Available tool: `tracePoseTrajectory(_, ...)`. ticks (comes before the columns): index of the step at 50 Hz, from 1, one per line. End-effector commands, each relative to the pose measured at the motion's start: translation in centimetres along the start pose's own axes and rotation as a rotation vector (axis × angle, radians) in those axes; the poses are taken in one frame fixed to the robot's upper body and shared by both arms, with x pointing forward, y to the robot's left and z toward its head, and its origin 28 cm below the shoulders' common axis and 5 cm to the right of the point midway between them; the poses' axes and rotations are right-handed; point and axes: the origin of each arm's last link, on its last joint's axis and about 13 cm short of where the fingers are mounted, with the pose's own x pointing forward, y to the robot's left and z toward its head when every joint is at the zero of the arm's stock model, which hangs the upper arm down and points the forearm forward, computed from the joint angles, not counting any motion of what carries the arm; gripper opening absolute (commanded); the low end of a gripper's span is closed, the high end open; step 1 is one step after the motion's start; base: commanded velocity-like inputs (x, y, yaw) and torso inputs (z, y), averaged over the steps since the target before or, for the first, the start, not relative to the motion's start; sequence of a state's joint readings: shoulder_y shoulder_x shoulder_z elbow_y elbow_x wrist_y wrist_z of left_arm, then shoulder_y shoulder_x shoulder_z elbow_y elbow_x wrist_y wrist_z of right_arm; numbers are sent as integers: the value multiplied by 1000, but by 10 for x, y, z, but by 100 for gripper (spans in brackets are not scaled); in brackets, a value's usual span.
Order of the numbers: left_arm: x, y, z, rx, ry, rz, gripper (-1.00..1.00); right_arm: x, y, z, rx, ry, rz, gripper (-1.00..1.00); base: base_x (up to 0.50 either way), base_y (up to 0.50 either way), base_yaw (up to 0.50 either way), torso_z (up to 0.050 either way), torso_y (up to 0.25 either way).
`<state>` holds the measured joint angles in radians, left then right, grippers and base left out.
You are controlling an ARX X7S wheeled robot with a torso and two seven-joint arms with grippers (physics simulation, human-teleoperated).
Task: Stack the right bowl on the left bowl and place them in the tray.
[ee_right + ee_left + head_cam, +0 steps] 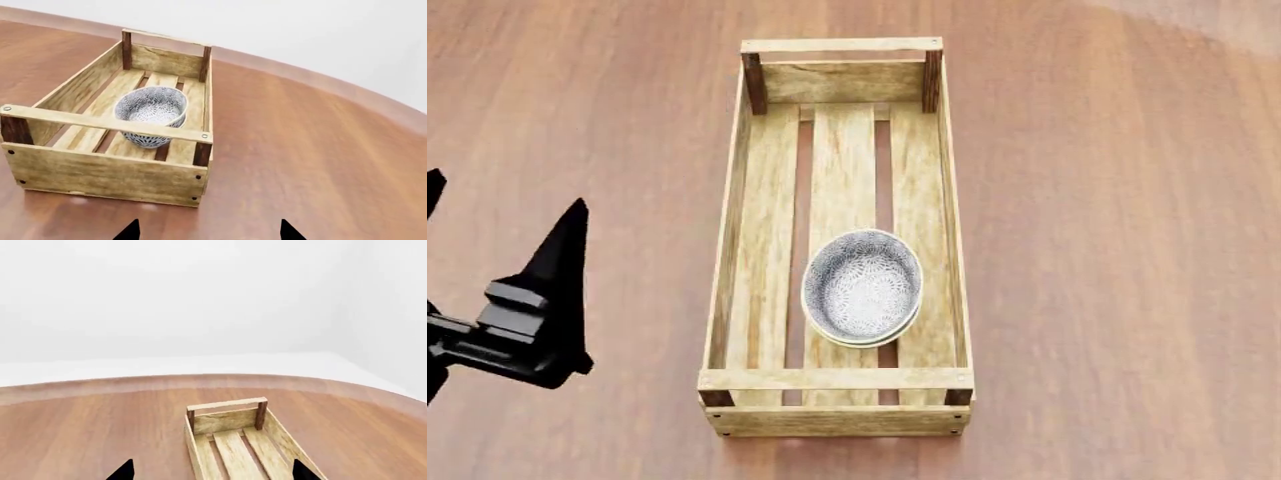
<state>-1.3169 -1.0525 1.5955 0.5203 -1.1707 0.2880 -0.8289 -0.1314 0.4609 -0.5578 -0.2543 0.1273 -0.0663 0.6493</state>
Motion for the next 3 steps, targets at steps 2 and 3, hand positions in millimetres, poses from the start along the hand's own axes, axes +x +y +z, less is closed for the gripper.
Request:
tracePoseTrajectory(2, -55, 10, -35, 121, -87, 107, 100, 13, -15, 14, 27, -13, -109, 100, 0, 0, 0, 0, 0)
tracePoseTrajectory(3, -57, 10, -36, 135, -100, 114, 100, 15, -17, 15, 27, -14, -121, 100, 0, 0, 0, 0, 0)
